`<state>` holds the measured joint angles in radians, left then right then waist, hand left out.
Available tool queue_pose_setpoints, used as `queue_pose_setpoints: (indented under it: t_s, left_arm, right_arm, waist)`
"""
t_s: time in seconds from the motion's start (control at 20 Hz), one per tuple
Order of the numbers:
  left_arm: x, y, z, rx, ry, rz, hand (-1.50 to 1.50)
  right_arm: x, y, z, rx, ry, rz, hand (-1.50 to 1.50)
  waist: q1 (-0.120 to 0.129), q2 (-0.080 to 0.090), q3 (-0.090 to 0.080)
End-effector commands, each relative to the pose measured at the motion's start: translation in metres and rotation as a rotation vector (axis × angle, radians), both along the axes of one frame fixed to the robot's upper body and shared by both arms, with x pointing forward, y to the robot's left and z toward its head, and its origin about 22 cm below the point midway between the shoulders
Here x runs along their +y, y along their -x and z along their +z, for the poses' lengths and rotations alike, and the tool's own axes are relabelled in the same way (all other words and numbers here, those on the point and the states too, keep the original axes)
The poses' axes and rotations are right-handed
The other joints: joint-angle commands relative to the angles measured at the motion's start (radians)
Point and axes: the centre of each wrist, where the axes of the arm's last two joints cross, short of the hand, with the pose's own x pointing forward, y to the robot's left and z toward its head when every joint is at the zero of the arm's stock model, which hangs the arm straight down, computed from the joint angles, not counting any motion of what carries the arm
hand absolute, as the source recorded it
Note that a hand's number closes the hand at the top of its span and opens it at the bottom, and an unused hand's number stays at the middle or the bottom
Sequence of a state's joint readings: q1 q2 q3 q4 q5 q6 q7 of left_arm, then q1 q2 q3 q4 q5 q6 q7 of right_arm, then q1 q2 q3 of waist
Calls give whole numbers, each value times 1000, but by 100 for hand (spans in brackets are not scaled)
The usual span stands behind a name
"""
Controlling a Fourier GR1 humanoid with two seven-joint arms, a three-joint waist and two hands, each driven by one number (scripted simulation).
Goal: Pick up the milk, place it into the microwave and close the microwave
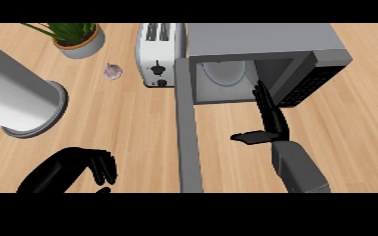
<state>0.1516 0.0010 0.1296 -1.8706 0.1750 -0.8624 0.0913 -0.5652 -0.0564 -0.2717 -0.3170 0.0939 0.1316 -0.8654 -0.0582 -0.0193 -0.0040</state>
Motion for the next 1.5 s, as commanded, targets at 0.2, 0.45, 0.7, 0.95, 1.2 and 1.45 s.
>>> queue_pose_setpoints:
  t_s: [0.2, 0.45, 0.7, 0.95, 1.2, 1.45]
  left_arm:
    - [-32, -27, -17, 19, -120, -65, 150]
    - [-63, -39, -18, -48, -180, -103, 150]
    - [-97, -43, -37, -83, -184, -153, 150]
    - [-130, -41, -54, -75, -156, -168, 150]
    - [-176, -25, -73, -33, -214, -280, 150]
    - [-223, -4, -79, -56, -231, -295, 150]
  right_arm:
    - [-68, 76, -30, 3, 16, -67, -150]
    - [-100, 133, -37, -9, 8, -114, -150]
    - [-125, 157, -10, -65, -10, -109, -150]
    - [-147, 199, 23, -139, -22, -96, -150]
    - [-136, 200, 55, -185, -79, 9, -150]
    - [-122, 198, 83, -239, -127, 67, -150]
  waist:
    - [-23, 1, -2]
    - [-28, 4, -3]
    - [-10, 8, -3]
    - [-1, 13, -1]
    - [0, 16, 0]
    - [-11, 20, 0]
